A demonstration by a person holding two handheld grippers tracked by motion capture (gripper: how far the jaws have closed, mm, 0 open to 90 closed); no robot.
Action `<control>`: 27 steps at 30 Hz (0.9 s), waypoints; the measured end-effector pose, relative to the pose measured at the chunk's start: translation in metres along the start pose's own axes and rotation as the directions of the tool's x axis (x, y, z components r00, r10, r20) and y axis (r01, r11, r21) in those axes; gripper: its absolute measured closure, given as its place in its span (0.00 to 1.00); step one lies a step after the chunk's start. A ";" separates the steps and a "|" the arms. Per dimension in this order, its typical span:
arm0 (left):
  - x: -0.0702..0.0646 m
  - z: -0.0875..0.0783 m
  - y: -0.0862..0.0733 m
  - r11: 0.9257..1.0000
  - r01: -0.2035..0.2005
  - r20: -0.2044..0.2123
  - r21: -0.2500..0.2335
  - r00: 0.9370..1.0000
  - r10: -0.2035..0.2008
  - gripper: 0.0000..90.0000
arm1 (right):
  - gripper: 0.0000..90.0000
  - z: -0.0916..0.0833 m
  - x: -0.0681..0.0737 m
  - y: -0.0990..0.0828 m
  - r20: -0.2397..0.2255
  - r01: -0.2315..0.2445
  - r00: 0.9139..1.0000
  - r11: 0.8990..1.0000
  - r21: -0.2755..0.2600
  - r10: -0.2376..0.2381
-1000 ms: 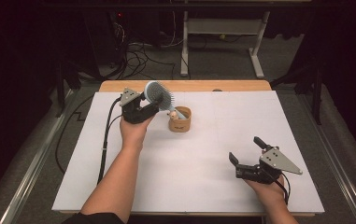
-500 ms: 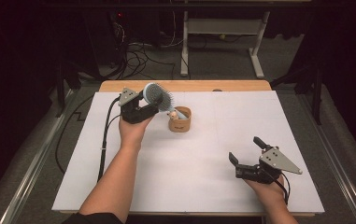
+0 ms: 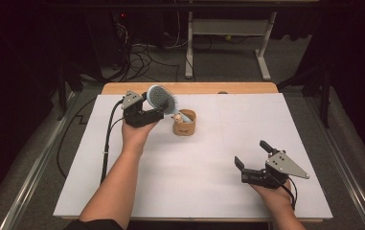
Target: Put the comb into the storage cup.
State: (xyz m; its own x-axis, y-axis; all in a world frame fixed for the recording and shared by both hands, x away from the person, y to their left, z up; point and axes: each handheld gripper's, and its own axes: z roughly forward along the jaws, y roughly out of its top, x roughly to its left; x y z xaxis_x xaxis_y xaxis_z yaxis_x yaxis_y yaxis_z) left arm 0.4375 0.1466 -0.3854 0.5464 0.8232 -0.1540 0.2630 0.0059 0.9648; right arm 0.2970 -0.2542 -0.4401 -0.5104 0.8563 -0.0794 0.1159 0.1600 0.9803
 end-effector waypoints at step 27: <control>0.004 -0.017 -0.013 0.999 -0.017 0.013 0.032 1.000 0.016 0.01 | 0.00 -0.001 0.001 0.001 0.007 0.003 1.000 1.000 -0.003 -0.003</control>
State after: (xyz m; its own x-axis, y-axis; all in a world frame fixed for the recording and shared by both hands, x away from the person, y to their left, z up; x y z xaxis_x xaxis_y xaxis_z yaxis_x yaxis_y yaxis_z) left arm 0.4232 0.1596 -0.3953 0.5613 0.8155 -0.1411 0.2788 -0.0258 0.9600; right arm 0.2957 -0.2537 -0.4394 -0.5051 0.8590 -0.0838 0.1120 0.1615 0.9805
